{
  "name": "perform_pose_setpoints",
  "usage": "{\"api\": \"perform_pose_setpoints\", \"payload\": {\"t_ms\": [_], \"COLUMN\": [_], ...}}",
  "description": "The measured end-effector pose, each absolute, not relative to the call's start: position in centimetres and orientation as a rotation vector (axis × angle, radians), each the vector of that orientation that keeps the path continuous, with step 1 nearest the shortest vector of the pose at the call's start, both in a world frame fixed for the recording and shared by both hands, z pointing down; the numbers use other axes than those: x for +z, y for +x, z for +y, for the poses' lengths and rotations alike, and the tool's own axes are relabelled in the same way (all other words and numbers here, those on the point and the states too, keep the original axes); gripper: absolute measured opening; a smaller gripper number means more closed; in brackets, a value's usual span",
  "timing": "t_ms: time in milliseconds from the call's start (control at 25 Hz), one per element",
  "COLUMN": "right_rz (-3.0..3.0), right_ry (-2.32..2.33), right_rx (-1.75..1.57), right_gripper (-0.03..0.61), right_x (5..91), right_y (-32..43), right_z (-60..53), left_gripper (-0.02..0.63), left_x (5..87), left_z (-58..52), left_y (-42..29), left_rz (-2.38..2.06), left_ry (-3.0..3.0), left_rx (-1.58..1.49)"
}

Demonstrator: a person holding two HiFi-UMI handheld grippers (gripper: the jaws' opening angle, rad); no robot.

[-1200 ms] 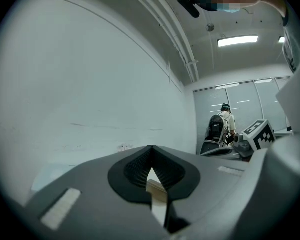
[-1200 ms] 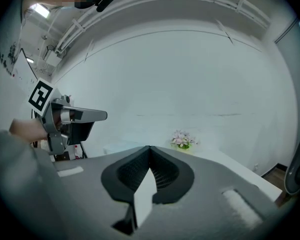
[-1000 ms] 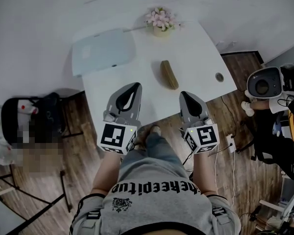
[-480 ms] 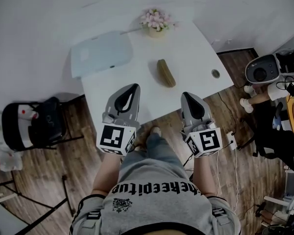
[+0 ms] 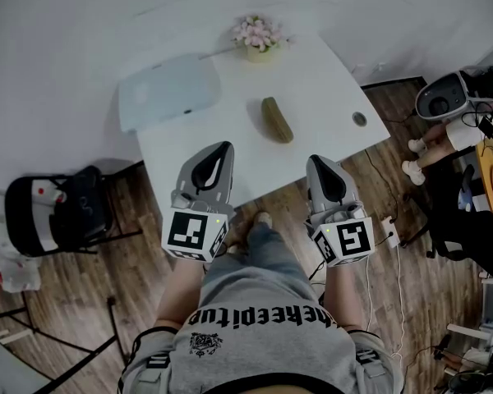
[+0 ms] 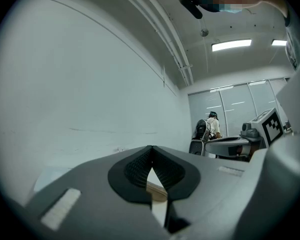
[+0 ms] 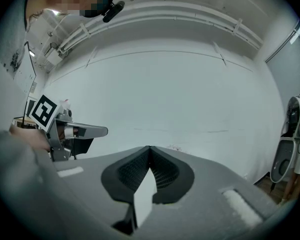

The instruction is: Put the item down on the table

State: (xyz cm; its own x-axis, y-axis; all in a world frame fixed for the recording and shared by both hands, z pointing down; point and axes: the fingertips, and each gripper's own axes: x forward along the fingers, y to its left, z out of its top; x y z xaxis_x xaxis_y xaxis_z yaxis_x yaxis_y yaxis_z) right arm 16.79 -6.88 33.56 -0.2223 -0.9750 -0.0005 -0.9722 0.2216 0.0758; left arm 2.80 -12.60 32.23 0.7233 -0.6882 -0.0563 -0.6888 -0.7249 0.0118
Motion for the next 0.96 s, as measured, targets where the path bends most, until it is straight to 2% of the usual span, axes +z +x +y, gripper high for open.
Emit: {"api": "perform_pose_setpoints", "payload": {"t_ms": [960], "right_rz": [-2.416], "right_ry": [1.972], "right_rx": [-0.099], "right_gripper": [0.002], "right_x": [32.8], "right_y": [16.0], "right_z": [-5.6], "left_gripper": [0.029], "left_x": [31.8], "left_z": [-11.5], "left_y": [2.0], "left_rz": [1.14], "left_ry": [-2.897], "left_rx": [0.111]}}
